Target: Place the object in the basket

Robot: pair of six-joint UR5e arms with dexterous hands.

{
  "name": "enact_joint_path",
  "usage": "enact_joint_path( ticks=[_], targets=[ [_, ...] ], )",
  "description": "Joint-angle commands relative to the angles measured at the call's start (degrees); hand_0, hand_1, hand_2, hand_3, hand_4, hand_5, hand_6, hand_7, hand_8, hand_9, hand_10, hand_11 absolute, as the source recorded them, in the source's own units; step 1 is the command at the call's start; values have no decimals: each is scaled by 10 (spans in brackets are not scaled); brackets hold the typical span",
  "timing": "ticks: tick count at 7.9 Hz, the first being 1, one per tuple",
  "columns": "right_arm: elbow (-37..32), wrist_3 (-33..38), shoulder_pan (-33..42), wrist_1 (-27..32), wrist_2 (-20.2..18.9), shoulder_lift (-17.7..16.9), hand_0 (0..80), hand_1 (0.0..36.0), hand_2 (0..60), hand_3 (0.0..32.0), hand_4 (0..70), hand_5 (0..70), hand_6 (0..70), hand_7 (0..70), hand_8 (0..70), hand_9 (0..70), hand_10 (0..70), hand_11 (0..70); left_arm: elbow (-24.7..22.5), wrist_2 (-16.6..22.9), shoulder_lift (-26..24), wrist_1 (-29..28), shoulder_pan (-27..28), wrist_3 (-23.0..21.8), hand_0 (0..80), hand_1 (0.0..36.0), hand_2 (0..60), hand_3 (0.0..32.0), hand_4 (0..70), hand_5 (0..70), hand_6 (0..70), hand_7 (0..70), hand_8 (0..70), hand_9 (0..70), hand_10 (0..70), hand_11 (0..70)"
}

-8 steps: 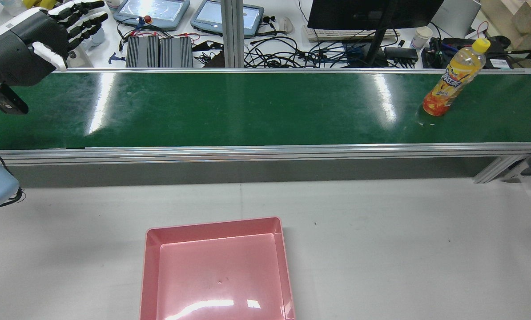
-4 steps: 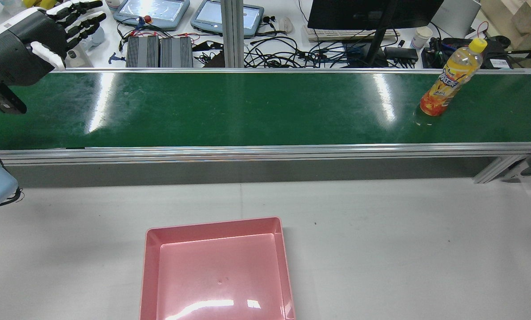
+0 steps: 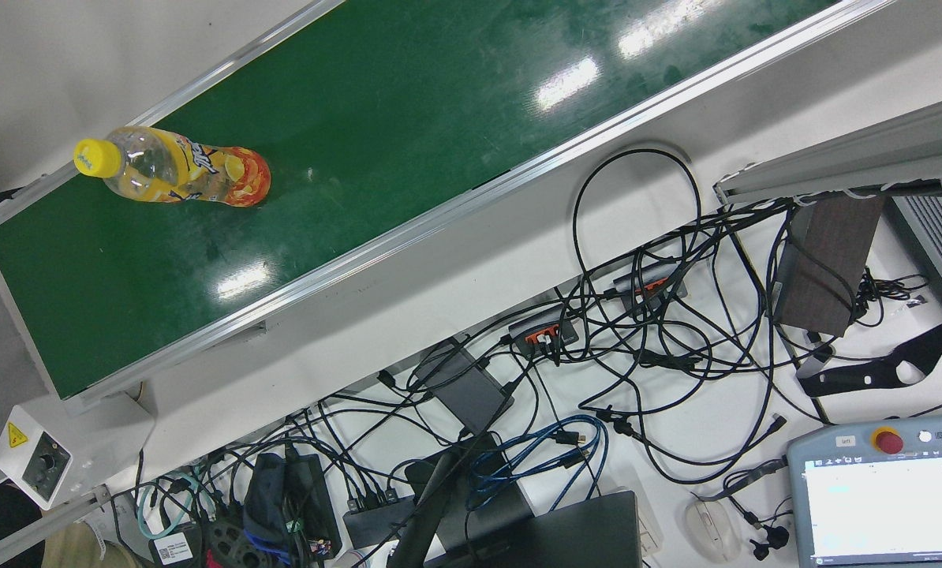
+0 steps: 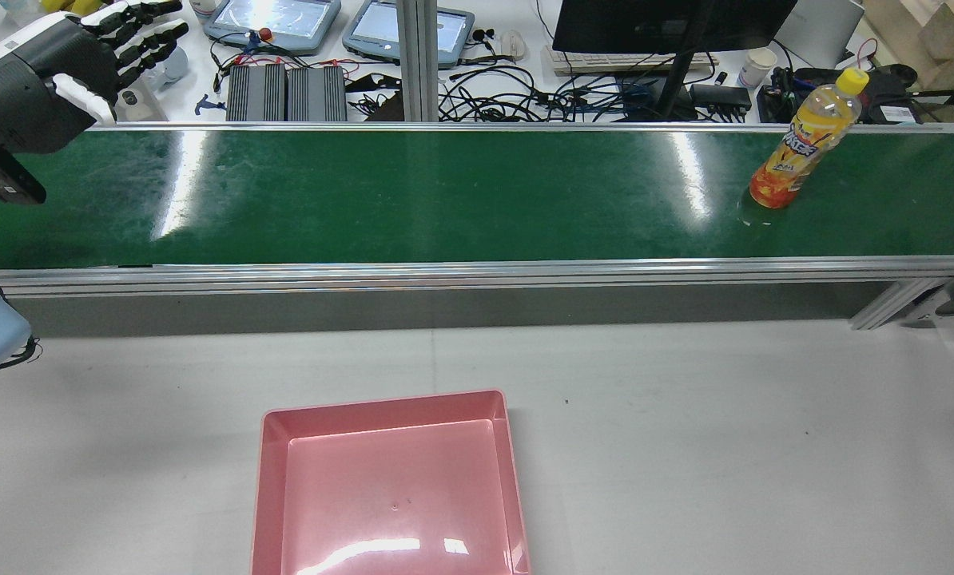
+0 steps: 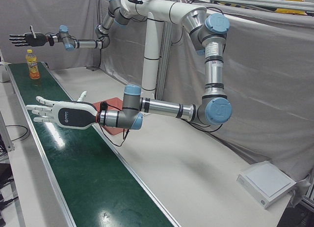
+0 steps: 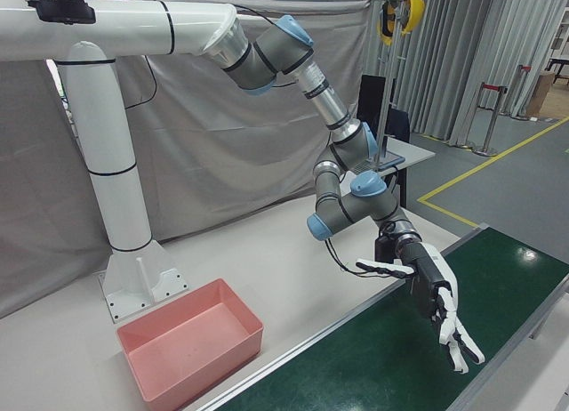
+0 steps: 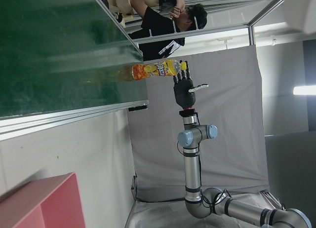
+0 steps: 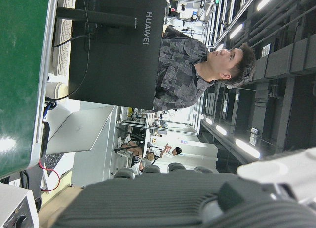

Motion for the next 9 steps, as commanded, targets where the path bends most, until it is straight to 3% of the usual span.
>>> enact_joint_path(
  ticks=[1,9],
  targets=[
    [0,0,0,0,0,0,0,0,0,0,0,0,0,0,0,0,0,0,0,0,0,0,-1,-1,599,25,0,0,132,187,8,17,79,102,22,45],
    [0,0,0,0,0,0,0,0,0,0,0,0,0,0,0,0,0,0,2,0,0,0,0,-1,600,28,0,0,129,180,7,17,77,99,20,42]
  ],
)
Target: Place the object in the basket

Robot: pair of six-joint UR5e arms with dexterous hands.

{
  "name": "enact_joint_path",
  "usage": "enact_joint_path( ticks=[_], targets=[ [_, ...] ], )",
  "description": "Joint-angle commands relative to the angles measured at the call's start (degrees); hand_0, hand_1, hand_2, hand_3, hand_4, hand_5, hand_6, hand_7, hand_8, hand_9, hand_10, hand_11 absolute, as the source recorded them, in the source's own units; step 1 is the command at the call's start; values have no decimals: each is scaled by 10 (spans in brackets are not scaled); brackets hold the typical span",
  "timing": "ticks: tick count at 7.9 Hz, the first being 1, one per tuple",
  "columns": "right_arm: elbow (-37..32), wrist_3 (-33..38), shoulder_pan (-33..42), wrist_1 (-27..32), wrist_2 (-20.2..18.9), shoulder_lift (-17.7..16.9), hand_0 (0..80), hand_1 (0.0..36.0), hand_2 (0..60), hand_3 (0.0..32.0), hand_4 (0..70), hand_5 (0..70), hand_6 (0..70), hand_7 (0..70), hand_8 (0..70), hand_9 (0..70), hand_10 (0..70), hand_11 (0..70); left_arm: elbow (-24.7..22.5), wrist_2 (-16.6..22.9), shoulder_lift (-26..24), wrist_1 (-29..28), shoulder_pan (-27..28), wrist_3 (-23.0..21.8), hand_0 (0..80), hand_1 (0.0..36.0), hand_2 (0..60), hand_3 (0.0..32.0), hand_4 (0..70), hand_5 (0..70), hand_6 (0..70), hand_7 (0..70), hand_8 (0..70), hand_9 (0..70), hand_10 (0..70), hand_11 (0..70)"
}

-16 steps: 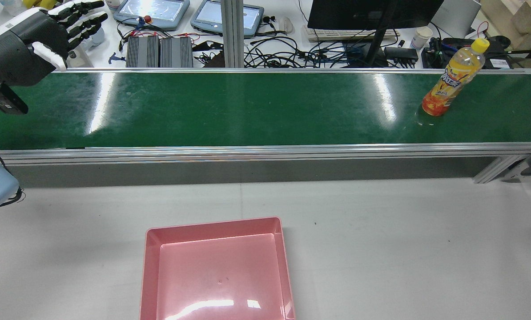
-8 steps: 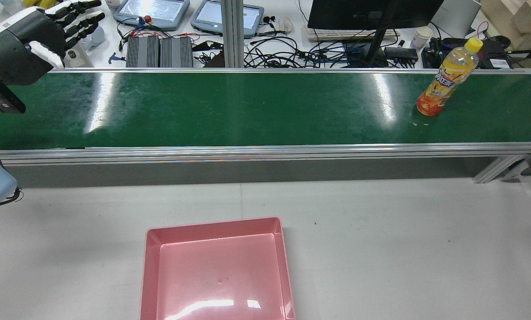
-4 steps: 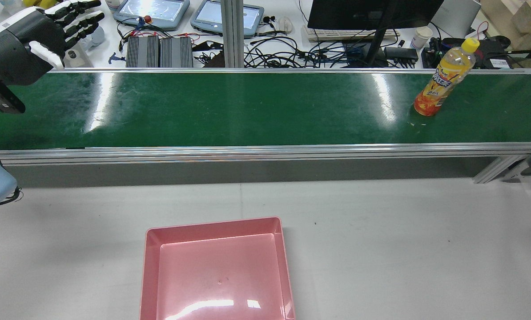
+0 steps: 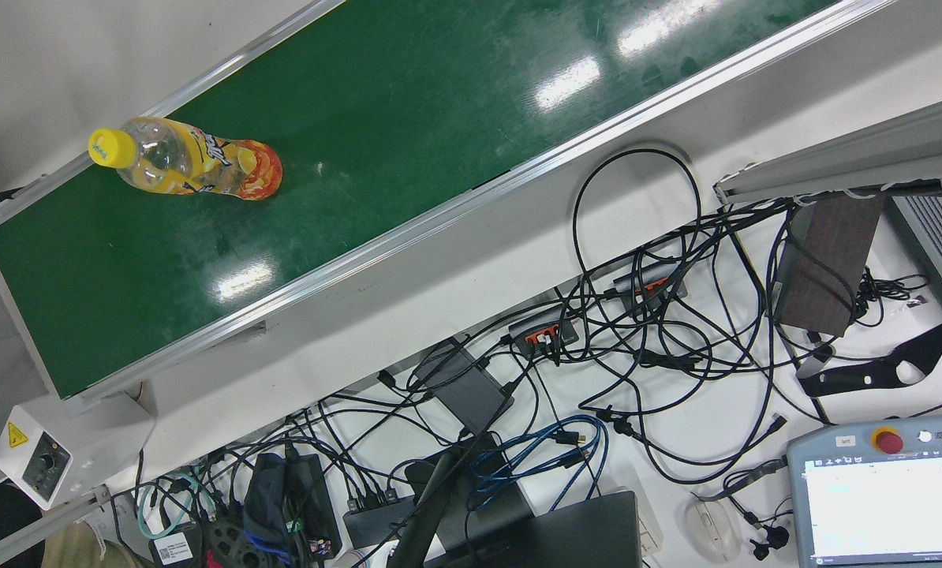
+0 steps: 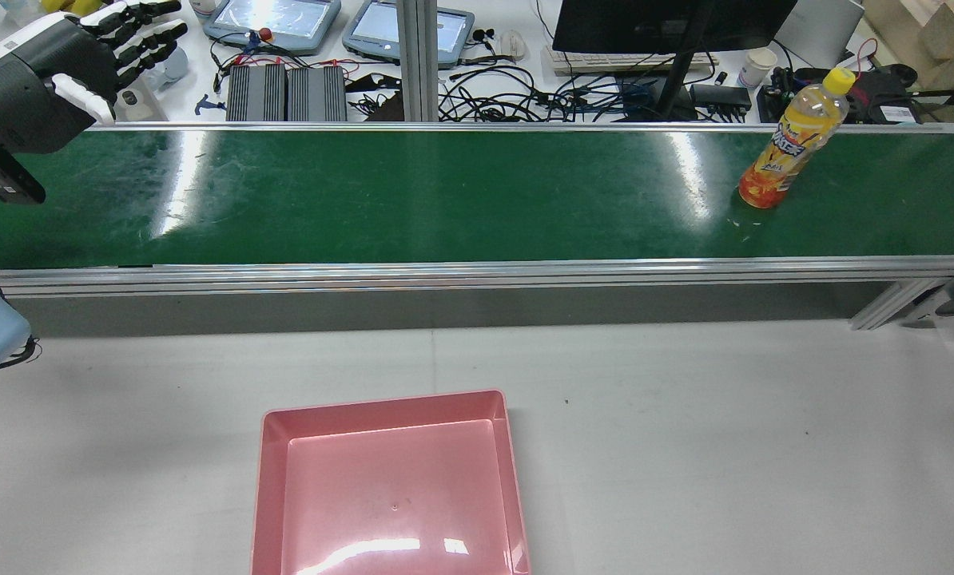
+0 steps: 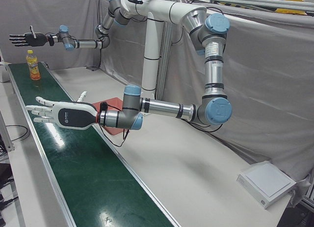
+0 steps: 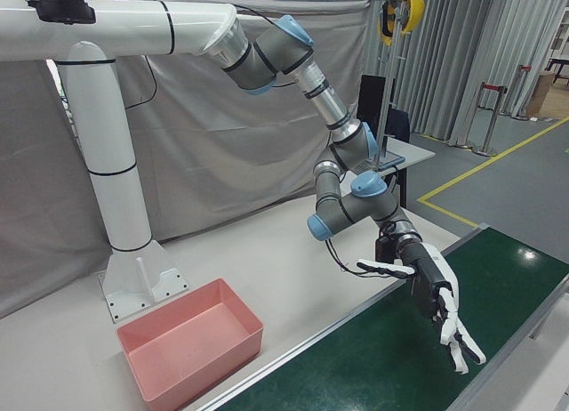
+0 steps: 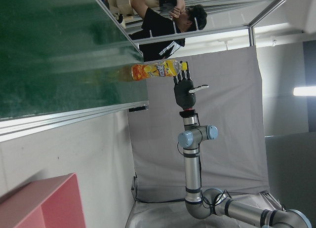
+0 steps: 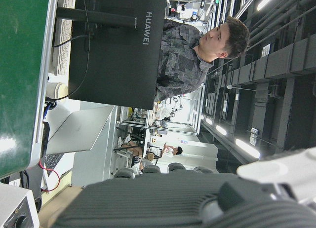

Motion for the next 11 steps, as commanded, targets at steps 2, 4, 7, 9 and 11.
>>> enact_joint_path(
  ticks=[2,4,7,9,11],
  targets=[
    [0,0,0,0,0,-1,0,0,0,0,0,0,0,0,0,0,0,0,0,0,0,0,0,0,600,26,0,0,132,182,7,17,80,103,19,40],
    [0,0,0,0,0,-1,0,0,0,0,0,0,0,0,0,0,0,0,0,0,0,0,1,0,599,26,0,0,130,187,9,17,81,103,18,39],
    [3,0,1,0,0,-1,0,0,0,0,0,0,0,0,0,0,0,0,0,-1,0,4,5,2,599,26,0,0,130,188,9,17,80,103,22,45],
    [2,-1,1,0,0,-2,0,0,0,0,0,0,0,0,0,0,0,0,0,0,0,4,2,2,599,25,0,0,129,190,8,16,79,101,21,44],
    [1,-2,0,0,0,-2,0,0,0,0,0,0,0,0,0,0,0,0,0,-1,0,6,5,2,604,28,0,0,132,188,9,17,78,101,21,45]
  ],
)
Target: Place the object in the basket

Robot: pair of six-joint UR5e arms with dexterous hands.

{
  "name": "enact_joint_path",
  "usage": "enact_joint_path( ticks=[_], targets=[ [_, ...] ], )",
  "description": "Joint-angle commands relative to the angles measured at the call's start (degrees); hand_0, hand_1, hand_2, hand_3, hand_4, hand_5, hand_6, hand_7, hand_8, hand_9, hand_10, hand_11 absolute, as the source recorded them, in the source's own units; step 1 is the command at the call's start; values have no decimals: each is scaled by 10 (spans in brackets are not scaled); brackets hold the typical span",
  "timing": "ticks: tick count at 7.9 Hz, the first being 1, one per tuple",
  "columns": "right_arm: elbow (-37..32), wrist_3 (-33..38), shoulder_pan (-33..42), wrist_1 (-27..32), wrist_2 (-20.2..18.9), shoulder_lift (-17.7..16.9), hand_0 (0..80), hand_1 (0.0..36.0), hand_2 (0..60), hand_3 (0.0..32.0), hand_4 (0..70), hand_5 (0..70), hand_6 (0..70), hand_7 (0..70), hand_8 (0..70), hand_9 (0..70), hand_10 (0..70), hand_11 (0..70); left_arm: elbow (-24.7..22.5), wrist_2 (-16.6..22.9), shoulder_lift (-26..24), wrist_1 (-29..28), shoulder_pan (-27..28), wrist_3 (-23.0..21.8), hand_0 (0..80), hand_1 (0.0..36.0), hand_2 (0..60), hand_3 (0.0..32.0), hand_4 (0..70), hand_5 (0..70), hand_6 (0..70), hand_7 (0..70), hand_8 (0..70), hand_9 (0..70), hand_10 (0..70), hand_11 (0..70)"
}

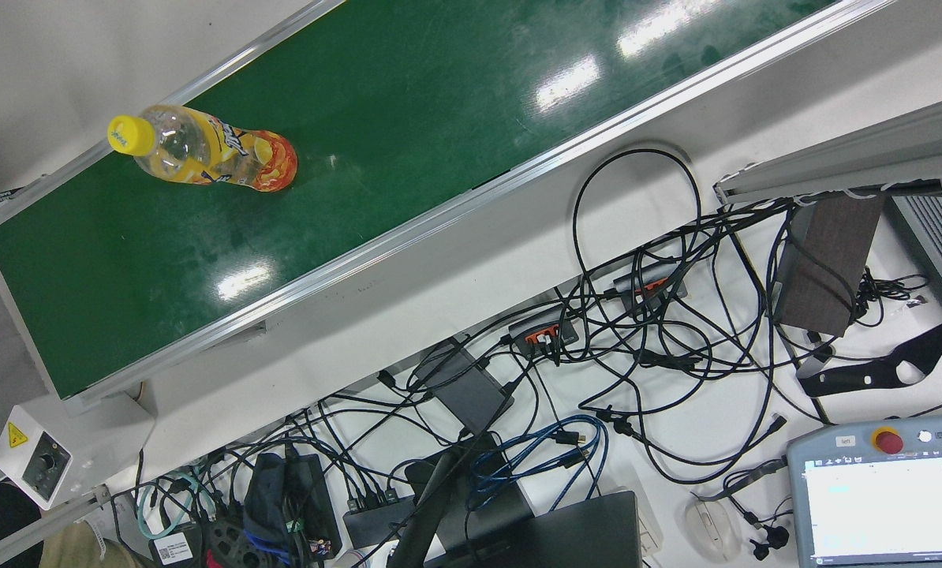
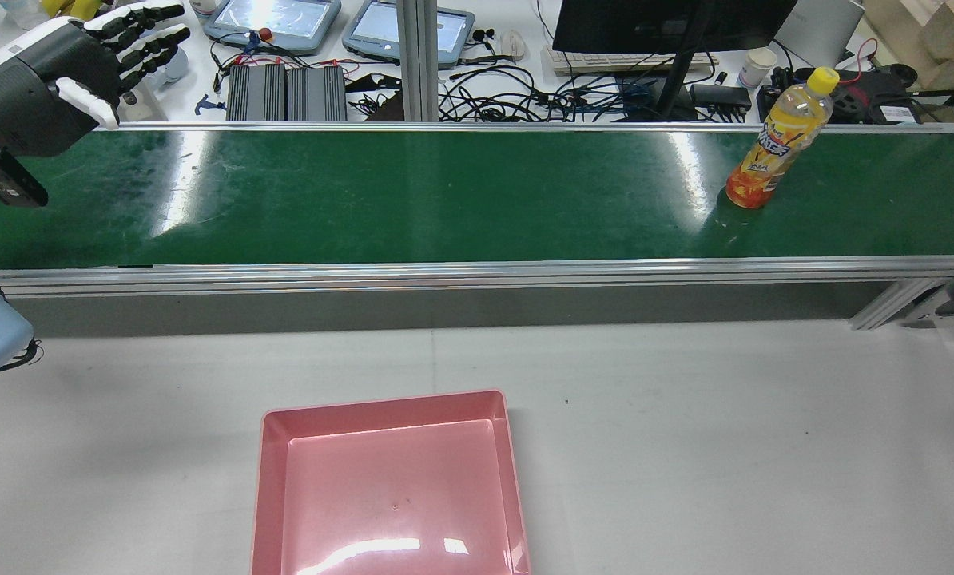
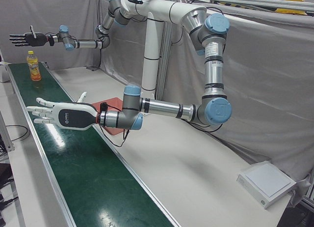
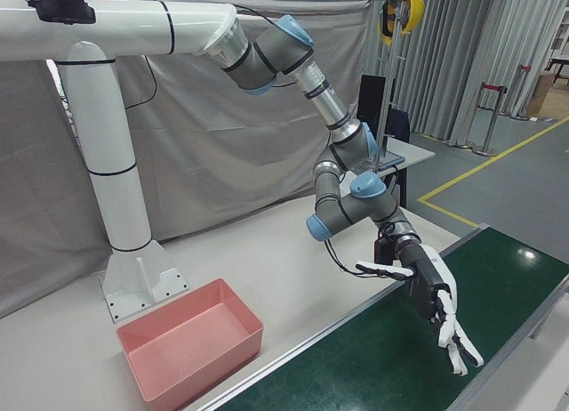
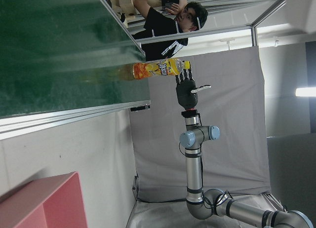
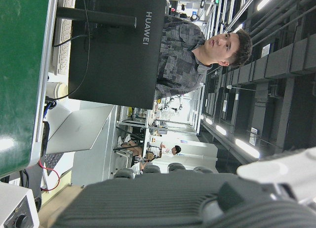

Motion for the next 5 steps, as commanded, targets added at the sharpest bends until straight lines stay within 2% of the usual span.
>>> enact_joint_path(
  ticks=[1,5],
  targets=[
    [-1,0,-1,0,0,0,0,0,0,0,0,0,0,0,0,0,0,0,0,-1,0,3,3,2,603,28,0,0,132,187,9,16,76,97,20,42],
    [-2,0,-1,0,0,0,0,0,0,0,0,0,0,0,0,0,0,0,5,-1,-1,2,12,2,607,31,0,0,131,192,7,15,72,94,25,51]
  ],
)
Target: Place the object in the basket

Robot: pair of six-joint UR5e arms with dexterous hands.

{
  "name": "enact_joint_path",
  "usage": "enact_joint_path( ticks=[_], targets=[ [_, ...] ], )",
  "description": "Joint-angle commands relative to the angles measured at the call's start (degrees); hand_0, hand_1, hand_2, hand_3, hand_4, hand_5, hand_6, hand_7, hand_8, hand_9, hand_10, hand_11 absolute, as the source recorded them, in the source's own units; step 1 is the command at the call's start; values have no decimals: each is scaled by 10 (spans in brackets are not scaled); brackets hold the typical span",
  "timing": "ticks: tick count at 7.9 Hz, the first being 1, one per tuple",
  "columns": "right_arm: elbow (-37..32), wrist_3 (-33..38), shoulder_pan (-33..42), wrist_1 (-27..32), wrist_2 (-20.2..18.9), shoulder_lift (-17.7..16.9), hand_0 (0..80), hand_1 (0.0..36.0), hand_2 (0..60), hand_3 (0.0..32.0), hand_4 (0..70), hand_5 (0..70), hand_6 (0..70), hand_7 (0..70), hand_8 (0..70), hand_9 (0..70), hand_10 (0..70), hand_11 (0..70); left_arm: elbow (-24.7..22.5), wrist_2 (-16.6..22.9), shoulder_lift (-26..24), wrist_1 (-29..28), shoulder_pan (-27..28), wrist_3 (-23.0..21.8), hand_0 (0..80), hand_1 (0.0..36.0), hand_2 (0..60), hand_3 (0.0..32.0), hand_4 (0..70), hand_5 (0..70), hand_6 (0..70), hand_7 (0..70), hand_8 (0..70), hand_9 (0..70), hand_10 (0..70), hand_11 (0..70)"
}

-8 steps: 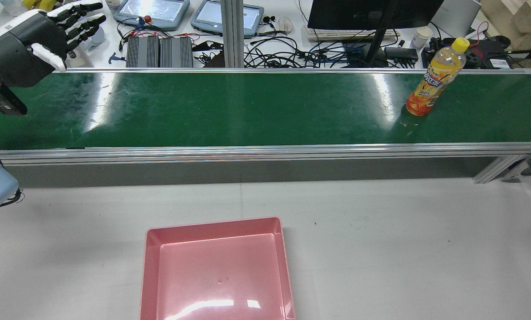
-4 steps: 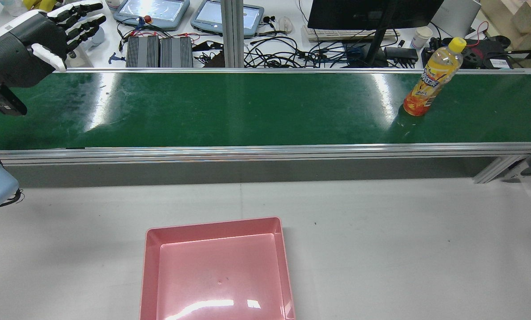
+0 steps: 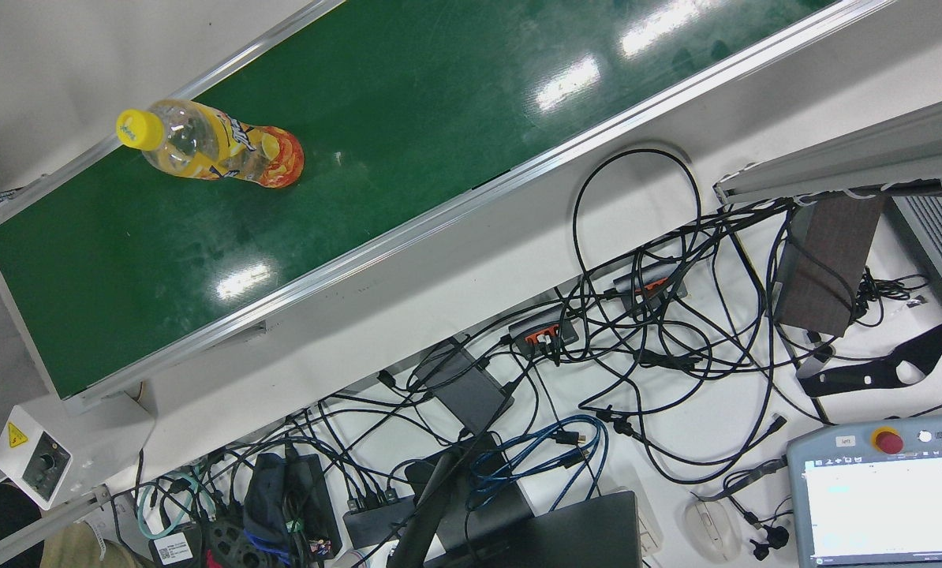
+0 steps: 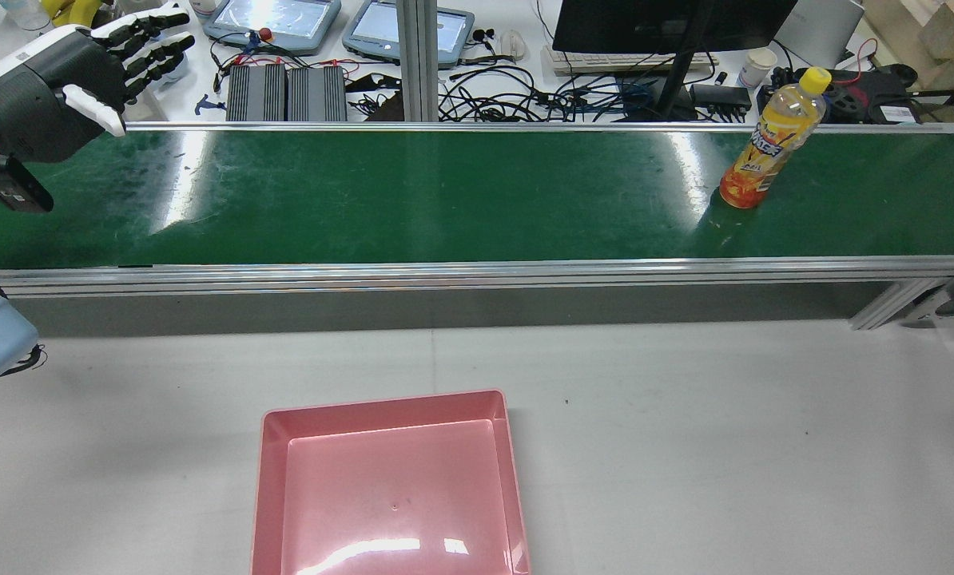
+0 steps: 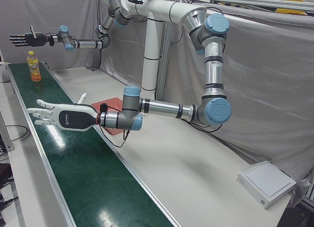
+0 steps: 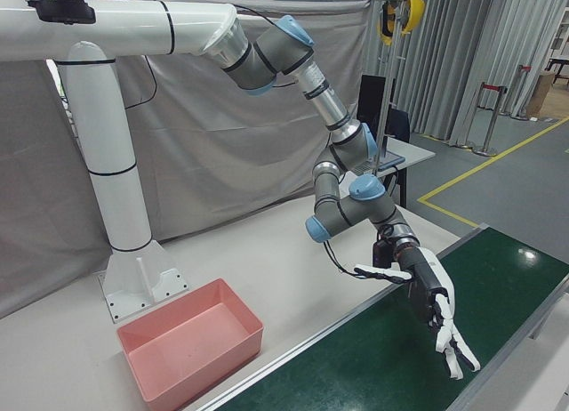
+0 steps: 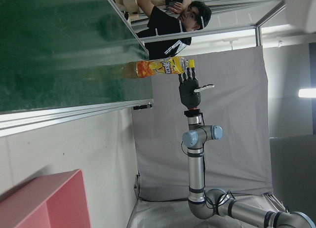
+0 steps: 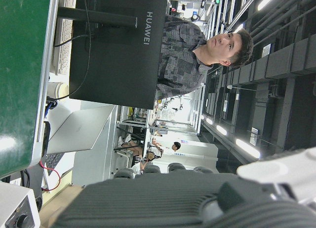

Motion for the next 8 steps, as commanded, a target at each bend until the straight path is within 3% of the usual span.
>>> enact_joint_path(
  ticks=[1,8],
  targets=[
    [-1,0,0,0,0,0,0,0,0,0,0,0,0,0,0,0,0,0,0,0,-1,0,5,0,604,28,0,0,132,191,9,15,74,96,23,48],
    [-2,0,0,0,0,0,0,0,0,0,0,0,0,0,0,0,0,0,32,-1,-9,-3,22,11,599,27,0,4,125,187,5,13,75,97,18,39]
  ],
)
